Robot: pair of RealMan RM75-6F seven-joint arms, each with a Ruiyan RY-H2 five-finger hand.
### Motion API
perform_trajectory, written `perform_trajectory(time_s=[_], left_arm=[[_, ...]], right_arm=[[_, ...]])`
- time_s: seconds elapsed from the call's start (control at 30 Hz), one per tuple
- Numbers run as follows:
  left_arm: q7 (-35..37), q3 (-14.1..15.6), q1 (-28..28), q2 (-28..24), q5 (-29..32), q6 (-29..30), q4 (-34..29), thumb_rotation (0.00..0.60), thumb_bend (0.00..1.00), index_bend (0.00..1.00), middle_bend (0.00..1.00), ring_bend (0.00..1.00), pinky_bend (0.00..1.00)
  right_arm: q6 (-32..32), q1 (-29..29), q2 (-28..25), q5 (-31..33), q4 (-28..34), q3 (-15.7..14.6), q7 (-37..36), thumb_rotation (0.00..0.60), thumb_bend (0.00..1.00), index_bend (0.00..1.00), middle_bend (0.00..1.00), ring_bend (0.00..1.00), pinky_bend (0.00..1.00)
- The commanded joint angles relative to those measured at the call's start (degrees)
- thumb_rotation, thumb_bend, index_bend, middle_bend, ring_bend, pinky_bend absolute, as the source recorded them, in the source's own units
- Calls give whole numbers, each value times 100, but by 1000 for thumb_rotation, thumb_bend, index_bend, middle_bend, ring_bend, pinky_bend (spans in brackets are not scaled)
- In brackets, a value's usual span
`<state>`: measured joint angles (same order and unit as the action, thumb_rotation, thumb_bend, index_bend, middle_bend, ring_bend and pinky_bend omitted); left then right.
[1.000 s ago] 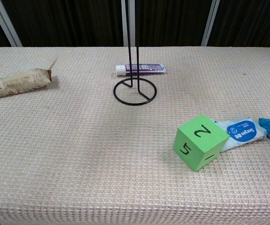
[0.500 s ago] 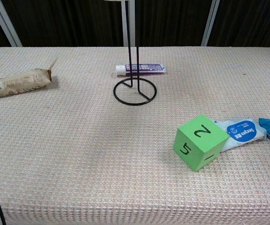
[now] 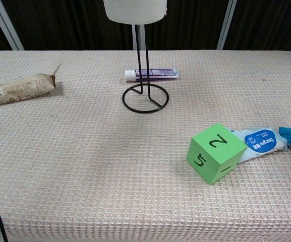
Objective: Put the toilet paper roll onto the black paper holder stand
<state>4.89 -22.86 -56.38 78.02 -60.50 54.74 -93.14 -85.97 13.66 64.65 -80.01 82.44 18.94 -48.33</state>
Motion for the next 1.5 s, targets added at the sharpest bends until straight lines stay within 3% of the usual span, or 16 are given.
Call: perform_trajectory(time_s=[0.03, 0.27, 0.43, 0.63, 1.03, 1.17, 1.3, 1.4, 1.5], left_arm=[[-25, 42, -3, 59, 16, -13, 66, 600, 320, 240, 408, 273, 384], [-11, 159, 11, 273, -19, -50, 285, 600, 319, 213, 368, 250, 374], [165, 247, 30, 260, -193, -231, 365, 600, 314, 77, 131, 147, 301], [471, 258, 87, 307, -507, -178, 478, 600, 294, 29, 22, 85, 250], [686, 255, 204, 250, -731, -70, 475, 600, 287, 26, 13, 76, 239], [672, 327, 380, 47, -899, 106, 314, 600, 286, 26, 14, 75, 238], [269, 669, 877, -323, -1294, 715, 178, 600, 286, 26, 20, 74, 235], [-450, 1158, 1542, -730, -1744, 1540, 86, 595, 254, 39, 34, 74, 232], [-1088, 1757, 2410, -1048, -2152, 2508, 99, 458, 185, 92, 57, 73, 230]], right_arm=[[-5, -21, 3, 10, -16, -9, -22, 600, 520, 0, 0, 0, 0], [4, -25, 37, -3, -127, -19, -129, 600, 500, 0, 0, 0, 0], [24, -35, 41, 20, -137, -26, -118, 600, 482, 0, 0, 0, 0], [-15, -19, 87, -15, -199, -9, -187, 600, 309, 0, 0, 0, 0], [-14, 9, 108, -63, -166, -33, -50, 600, 269, 0, 0, 0, 0], [-48, -40, 94, -69, -163, -69, -11, 600, 313, 0, 0, 0, 0], [-223, -190, 141, -253, -408, -291, 355, 600, 373, 0, 0, 0, 0], [-272, -327, 148, -395, -530, -558, 1013, 600, 364, 0, 0, 0, 0], [-202, -572, 164, -460, -700, -966, 1932, 600, 347, 0, 0, 0, 0]])
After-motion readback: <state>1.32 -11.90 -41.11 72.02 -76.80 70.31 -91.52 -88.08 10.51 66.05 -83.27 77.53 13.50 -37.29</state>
